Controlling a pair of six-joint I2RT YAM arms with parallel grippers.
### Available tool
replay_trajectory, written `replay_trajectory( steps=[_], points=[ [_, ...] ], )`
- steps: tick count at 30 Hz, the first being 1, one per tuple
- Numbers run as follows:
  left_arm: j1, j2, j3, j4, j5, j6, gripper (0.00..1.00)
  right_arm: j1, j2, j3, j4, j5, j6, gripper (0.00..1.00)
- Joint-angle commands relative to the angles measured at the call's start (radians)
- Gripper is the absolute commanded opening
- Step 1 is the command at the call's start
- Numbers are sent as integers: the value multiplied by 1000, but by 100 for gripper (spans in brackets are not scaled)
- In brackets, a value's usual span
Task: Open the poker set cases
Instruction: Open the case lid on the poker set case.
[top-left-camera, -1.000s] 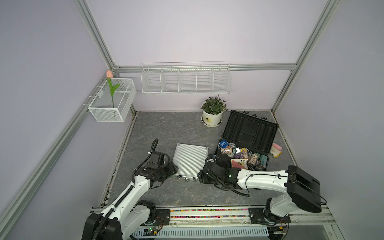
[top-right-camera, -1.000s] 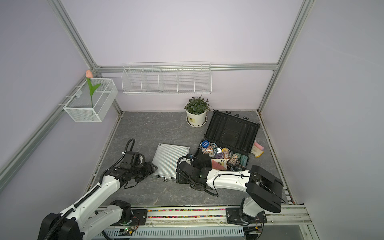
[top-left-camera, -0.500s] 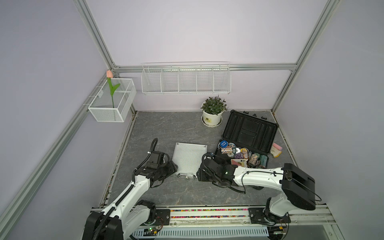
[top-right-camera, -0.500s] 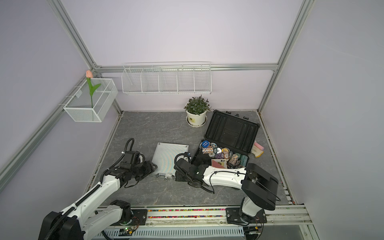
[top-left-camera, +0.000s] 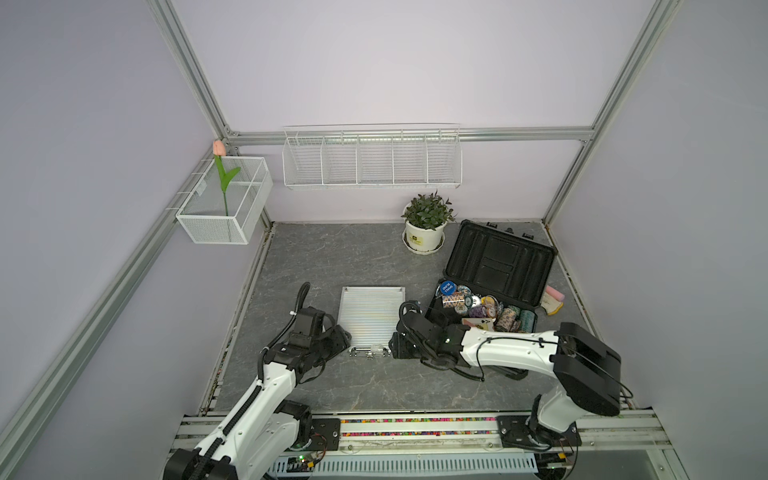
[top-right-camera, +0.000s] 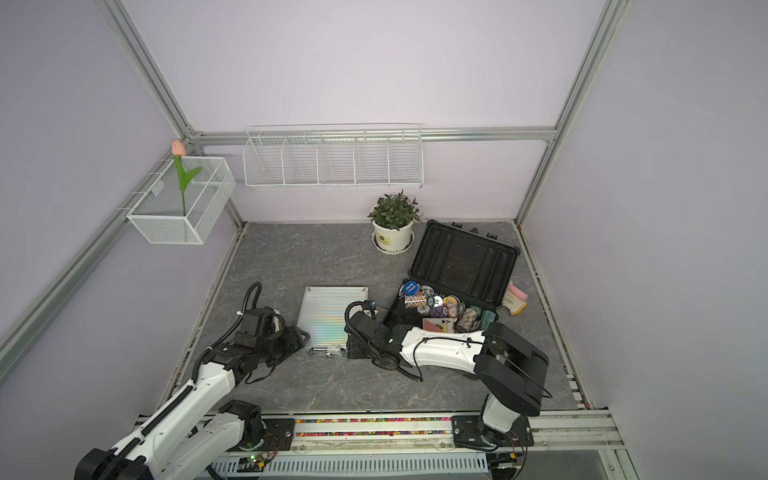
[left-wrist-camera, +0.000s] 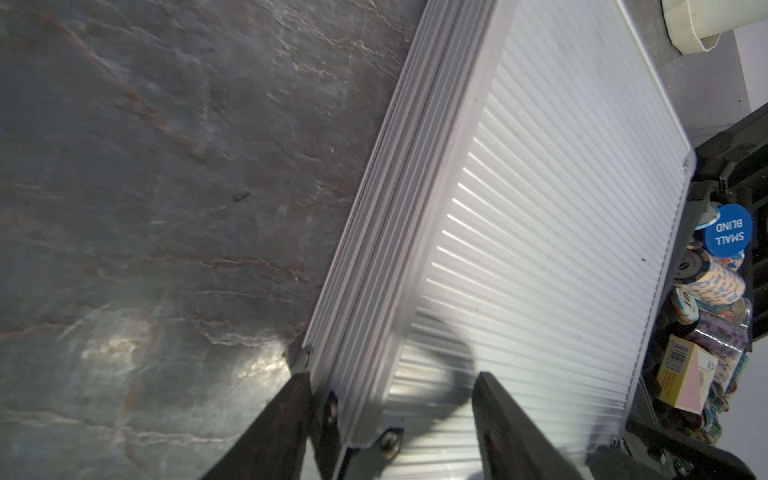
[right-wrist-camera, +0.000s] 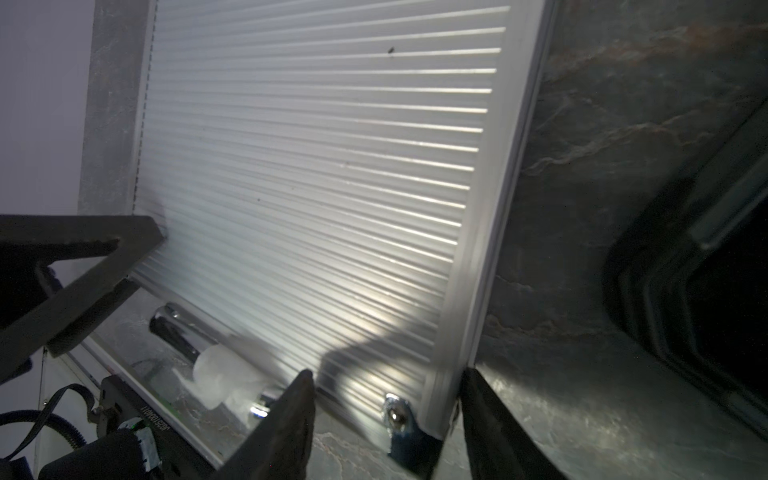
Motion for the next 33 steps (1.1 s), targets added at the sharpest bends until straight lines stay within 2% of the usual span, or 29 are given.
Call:
replay_trajectory(
  steps=[1,3,7,13,18,24,33],
  points=[
    [-15,-55,10,7,121,-50,64,9,21,8,131,-71,-7,58],
    [-15,-76,21,-19,115,-47,64,8,14,-1,138,-67,0,60],
    [-16,-93,28,-55,104,-47,67,8,-1,-14,131,-68,14,71],
    [-15,-124,1,-56,85,-49,68,7,-11,-29,124,-63,25,71],
    [-15,-117,-6,-45,64,-53,73,7,-10,-30,127,-52,28,77],
    [-16,-56,-3,-11,80,-67,74,4,2,-34,168,-52,44,78],
    [-16,-25,5,-4,75,-73,83,4,8,-33,187,-35,48,83]
  ],
)
